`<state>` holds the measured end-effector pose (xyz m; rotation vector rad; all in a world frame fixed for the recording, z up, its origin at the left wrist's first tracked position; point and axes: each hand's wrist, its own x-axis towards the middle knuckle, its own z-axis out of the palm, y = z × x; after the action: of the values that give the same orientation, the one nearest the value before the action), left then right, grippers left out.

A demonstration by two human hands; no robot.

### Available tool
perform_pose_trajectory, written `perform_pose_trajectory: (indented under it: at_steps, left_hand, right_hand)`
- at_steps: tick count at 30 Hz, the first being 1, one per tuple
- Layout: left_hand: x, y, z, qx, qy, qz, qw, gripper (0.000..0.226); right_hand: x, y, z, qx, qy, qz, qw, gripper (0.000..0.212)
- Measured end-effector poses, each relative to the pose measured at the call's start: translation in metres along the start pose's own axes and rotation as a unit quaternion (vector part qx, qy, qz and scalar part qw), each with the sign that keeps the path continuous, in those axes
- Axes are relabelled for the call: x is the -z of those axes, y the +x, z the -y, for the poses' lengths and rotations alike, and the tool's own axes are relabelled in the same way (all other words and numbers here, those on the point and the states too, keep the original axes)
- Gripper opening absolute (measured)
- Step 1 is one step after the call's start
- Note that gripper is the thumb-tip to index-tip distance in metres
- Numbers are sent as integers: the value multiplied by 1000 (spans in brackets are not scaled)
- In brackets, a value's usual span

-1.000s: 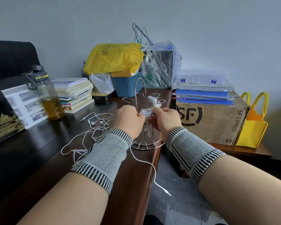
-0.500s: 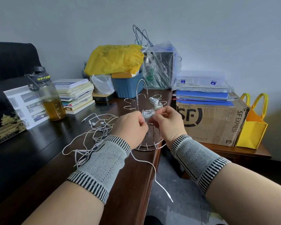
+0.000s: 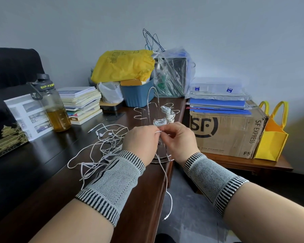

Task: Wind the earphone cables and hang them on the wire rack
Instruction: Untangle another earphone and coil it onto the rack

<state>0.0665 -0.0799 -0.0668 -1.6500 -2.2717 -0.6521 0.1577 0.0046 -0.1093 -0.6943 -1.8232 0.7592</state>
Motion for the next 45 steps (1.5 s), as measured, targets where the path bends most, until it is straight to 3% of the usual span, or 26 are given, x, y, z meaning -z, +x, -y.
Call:
perform_pose_trajectory:
  at_steps: [5, 9, 14, 19, 27, 31, 34, 39, 45]
  left_hand:
    - [3, 1, 6, 25, -120, 11, 992, 22]
    - [2, -1, 17, 53, -181, 27, 982, 18]
    - [4, 2, 23, 112, -263, -32, 958, 17]
    - [11, 10, 11, 84, -290, -91, 949, 11]
    - [15, 36, 3, 85, -207, -127, 966, 17]
    - [14, 37, 3, 85, -12, -88, 992, 31]
    - [9, 36, 6, 81, 58, -69, 993, 38]
    - [7, 35, 8, 117, 43, -22, 992, 45]
    - [10, 30, 4, 100, 28, 11, 995, 42]
  right_hand:
    - [1, 1, 0, -54, 30, -8, 998, 15]
    - [2, 3, 3, -111, 117, -27, 986, 14]
    - [0, 7, 3, -187, 204, -38, 960, 13]
    - [-3, 8, 8, -242, 292, -43, 924, 19]
    - [-4, 13, 13, -229, 247, -42, 941, 24]
    - [-4, 19, 13, -250, 209, -30, 945, 26]
    - [-4, 25, 13, -264, 188, -28, 946, 27]
    - [-7, 34, 9, -281, 161, -30, 945, 34]
    - [-8, 37, 8, -295, 161, -34, 941, 32]
